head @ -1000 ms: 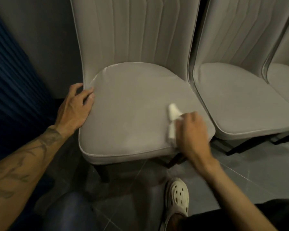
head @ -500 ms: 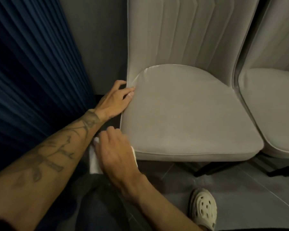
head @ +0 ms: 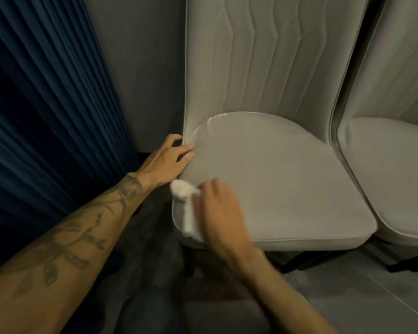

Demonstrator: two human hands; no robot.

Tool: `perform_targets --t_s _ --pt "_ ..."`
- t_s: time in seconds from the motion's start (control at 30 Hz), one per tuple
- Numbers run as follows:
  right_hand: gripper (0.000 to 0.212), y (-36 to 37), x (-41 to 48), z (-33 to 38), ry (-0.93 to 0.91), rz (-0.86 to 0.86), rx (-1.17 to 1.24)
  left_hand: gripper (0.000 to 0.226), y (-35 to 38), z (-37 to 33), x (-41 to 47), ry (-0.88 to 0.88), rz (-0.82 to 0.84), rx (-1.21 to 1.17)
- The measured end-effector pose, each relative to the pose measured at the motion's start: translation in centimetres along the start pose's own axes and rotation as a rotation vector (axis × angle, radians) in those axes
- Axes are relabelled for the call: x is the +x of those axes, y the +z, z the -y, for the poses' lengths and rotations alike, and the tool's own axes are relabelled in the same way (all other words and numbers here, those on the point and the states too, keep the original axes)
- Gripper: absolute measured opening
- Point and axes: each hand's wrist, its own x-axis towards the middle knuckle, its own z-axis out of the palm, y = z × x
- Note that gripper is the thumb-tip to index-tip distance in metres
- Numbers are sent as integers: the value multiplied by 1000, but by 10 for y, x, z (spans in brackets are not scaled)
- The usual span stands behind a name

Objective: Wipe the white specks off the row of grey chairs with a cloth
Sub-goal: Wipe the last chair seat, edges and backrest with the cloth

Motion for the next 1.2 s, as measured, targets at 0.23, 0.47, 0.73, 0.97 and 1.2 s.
perform_targets --t_s 0.23,0.47,0.73,0.97,1.2 --pt "19 -25 46 -101 328 -89 -157 53 17 -17 -6 -91 -96 -50" --pt "16 -20 55 -104 -25 69 -56 50 35 -52 -8 -268 -226 -26" --pt "29 -43 125 -233 478 -107 -270 54 47 -68 -6 -313 -285 170" --pt "21 -20 131 -218 201 -35 -107 59 51 -70 -6 -316 -289 200" --pt "27 -28 164 -261 521 -110 -246 58 53 -76 -6 -346 -308 151"
